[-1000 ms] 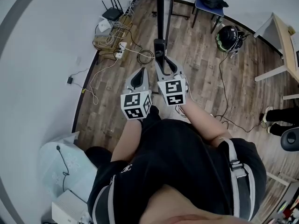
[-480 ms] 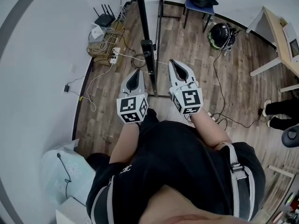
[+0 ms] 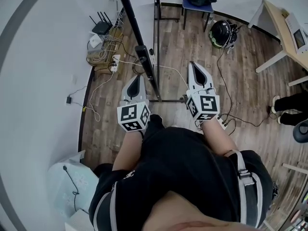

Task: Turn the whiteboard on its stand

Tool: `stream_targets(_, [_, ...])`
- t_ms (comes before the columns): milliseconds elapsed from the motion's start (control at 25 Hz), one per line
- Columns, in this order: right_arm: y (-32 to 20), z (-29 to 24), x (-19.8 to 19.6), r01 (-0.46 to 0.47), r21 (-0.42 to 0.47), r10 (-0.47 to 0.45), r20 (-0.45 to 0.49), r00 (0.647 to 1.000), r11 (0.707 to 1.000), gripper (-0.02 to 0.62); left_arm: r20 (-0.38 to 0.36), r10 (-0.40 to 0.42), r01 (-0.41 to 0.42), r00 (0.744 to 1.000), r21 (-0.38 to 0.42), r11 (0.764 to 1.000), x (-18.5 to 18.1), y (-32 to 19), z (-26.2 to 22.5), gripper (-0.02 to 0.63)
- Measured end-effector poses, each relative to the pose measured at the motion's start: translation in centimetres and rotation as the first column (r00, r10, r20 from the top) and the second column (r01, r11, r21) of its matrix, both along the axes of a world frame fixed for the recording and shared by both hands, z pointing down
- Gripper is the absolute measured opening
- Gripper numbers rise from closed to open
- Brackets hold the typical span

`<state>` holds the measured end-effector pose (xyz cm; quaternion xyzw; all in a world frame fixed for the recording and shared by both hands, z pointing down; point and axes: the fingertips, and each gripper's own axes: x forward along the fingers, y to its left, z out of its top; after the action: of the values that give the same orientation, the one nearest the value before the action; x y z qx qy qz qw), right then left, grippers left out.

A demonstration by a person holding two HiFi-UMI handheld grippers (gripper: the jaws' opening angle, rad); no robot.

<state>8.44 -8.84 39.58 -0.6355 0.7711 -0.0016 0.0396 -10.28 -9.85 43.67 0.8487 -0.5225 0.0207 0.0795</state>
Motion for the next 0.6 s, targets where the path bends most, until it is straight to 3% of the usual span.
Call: stream_targets(600, [1.0, 0.4, -0.5, 0.025, -0.023, -0.026, -0.024, 0.999, 0.999, 0.005, -0.017, 0.020, -0.020, 1.000, -0.013, 1.000, 1.2, 0.6, 0.5, 0.009])
